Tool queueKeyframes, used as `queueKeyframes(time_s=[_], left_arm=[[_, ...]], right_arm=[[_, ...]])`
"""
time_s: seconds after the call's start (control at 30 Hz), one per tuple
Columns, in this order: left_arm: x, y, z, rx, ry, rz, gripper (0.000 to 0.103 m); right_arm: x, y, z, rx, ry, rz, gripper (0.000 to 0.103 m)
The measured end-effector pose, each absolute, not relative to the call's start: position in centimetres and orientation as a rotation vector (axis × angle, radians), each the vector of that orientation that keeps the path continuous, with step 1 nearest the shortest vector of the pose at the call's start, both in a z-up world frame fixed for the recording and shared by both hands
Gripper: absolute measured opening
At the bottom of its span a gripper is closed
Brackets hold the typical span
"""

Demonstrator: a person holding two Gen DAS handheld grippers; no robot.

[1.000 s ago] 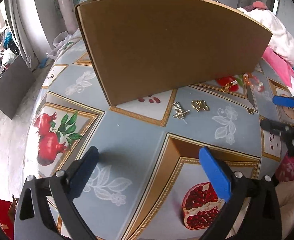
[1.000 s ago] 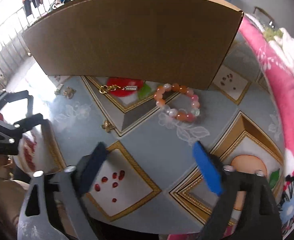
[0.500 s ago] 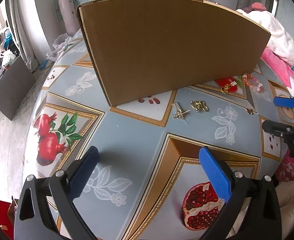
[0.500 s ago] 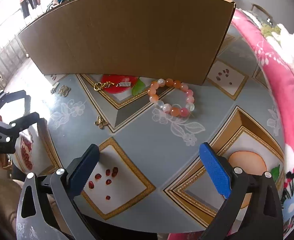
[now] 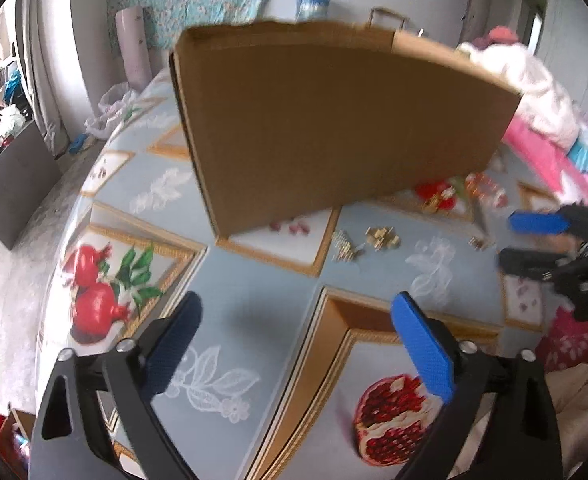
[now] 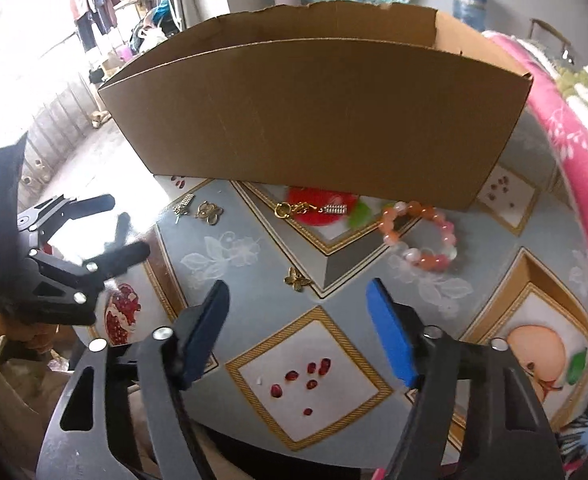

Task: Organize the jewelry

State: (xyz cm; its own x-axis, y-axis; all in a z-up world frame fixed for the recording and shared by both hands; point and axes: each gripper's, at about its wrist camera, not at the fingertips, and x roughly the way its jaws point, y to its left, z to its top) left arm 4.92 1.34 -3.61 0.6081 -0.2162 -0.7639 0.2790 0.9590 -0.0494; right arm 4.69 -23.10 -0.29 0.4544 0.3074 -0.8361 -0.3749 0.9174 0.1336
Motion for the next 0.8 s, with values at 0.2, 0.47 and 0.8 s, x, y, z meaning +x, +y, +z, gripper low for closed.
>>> queueKeyframes(time_s=[0.2,0.47,0.8], left_arm=[[5.3,0.1,-2.4,0.087,0.817,-0.349,0.068],[7.3,-1.6,-3.5,0.112,0.872,-0.39,0.034],[7.9,-2.1,-4.1,0.126,0.909,-0.398,0.004]], right_arm=[[5.2,-23.0,-0.1,-0.042,1.014,0.432,0.049],[5.9,-22.7,-0.5,-0.045,1.02,0.449,0.048],[7.2,-22.7,-1.0,-0.048,1.053,0.494,0.048]])
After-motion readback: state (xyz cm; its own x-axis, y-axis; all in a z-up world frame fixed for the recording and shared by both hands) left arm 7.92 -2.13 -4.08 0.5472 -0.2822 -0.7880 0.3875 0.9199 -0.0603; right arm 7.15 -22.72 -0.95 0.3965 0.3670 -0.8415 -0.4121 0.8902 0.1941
